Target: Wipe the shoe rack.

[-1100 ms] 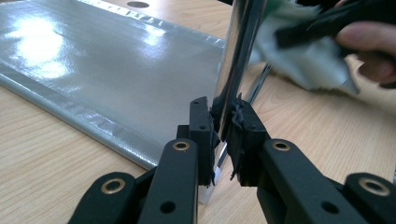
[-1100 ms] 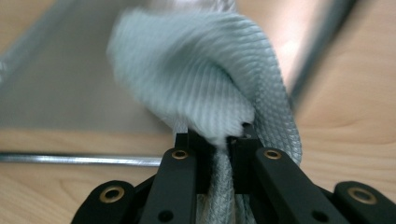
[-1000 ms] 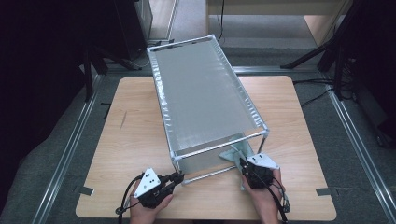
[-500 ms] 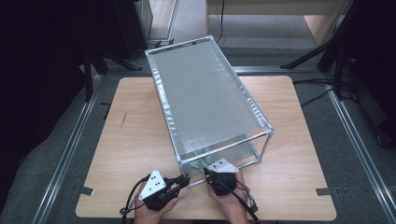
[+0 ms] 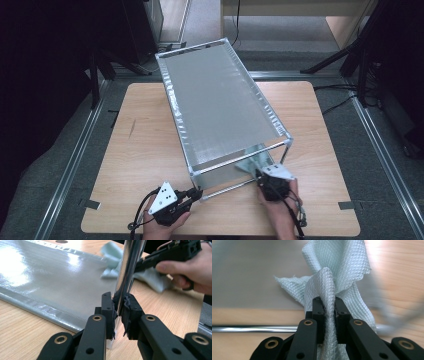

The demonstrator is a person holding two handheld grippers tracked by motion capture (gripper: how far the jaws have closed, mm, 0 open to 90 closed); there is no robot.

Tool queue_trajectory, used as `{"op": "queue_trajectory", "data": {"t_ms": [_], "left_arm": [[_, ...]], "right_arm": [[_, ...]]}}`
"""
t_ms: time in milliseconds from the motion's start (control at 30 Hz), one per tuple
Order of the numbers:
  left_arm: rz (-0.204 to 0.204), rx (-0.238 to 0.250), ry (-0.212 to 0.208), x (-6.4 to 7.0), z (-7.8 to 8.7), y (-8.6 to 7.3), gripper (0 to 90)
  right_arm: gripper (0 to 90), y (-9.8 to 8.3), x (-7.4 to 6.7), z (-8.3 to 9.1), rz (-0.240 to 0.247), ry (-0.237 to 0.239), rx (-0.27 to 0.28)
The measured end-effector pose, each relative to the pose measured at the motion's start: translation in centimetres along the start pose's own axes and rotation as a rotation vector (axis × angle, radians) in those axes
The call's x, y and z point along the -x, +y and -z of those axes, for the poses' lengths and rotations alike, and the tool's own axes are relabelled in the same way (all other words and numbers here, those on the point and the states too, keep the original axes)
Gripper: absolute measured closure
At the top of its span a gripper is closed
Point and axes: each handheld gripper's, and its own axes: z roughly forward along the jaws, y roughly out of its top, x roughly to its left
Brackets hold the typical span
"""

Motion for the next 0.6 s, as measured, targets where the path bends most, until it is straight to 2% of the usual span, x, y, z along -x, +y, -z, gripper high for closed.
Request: {"op": "queue_trajectory", "data": {"t_ms": [33, 100, 200, 233, 267, 333, 367, 400, 433, 467, 533, 567, 600], "left_arm": [[0.0, 0.0, -0.001, 0.0, 0.0, 0.0, 80.9], [0.003, 0.001, 0.0, 0.0, -0.1, 0.0, 80.9], [0.007, 0.003, 0.001, 0.1, -0.2, 0.0, 80.9], [0.007, 0.003, 0.001, 0.1, -0.2, 0.0, 80.8], [0.007, 0.003, 0.001, 0.1, -0.2, 0.0, 80.8], [0.005, 0.004, -0.004, 0.2, -0.2, 0.0, 80.8], [0.005, 0.004, -0.004, 0.2, -0.2, 0.0, 80.8], [0.0, 0.003, -0.007, 0.2, -0.2, 0.0, 80.8], [0.0, 0.003, -0.007, 0.2, -0.2, 0.0, 80.8], [0.0, 0.002, -0.006, 0.2, -0.2, 0.0, 80.8], [0.001, 0.002, -0.005, 0.2, -0.1, 0.0, 80.8], [0.001, 0.002, -0.005, 0.2, -0.1, 0.0, 80.8], [-0.002, 0.001, -0.005, 0.2, -0.1, 0.0, 80.9]], "right_arm": [[82.1, 0.0, 0.8, 0.1, -0.025, -0.016, 0.003], [82.2, -0.1, 1.4, 0.2, -0.064, -0.003, 0.007], [82.2, -0.2, -0.5, 0.0, -0.014, 0.026, 0.003], [82.2, -0.2, -0.5, 0.0, -0.014, 0.026, 0.003], [82.2, -0.2, -2.9, -0.3, 0.022, 0.083, -0.003], [82.2, -0.4, -4.9, -0.5, 0.057, 0.123, -0.005], [82.2, -0.4, -4.9, -0.5, 0.057, 0.123, -0.005], [82.1, -0.7, -8.1, -0.5, 0.119, 0.197, -0.006], [82.1, -0.7, -8.1, -0.5, 0.119, 0.197, -0.006], [82.1, -0.8, -10.8, -0.3, 0.188, 0.242, -0.003], [82.2, -0.7, -11.6, 0.0, 0.213, 0.257, -0.001], [82.2, -0.7, -11.6, 0.0, 0.213, 0.257, -0.001], [82.1, -0.7, -10.8, 0.3, 0.201, 0.251, -0.006]]}}
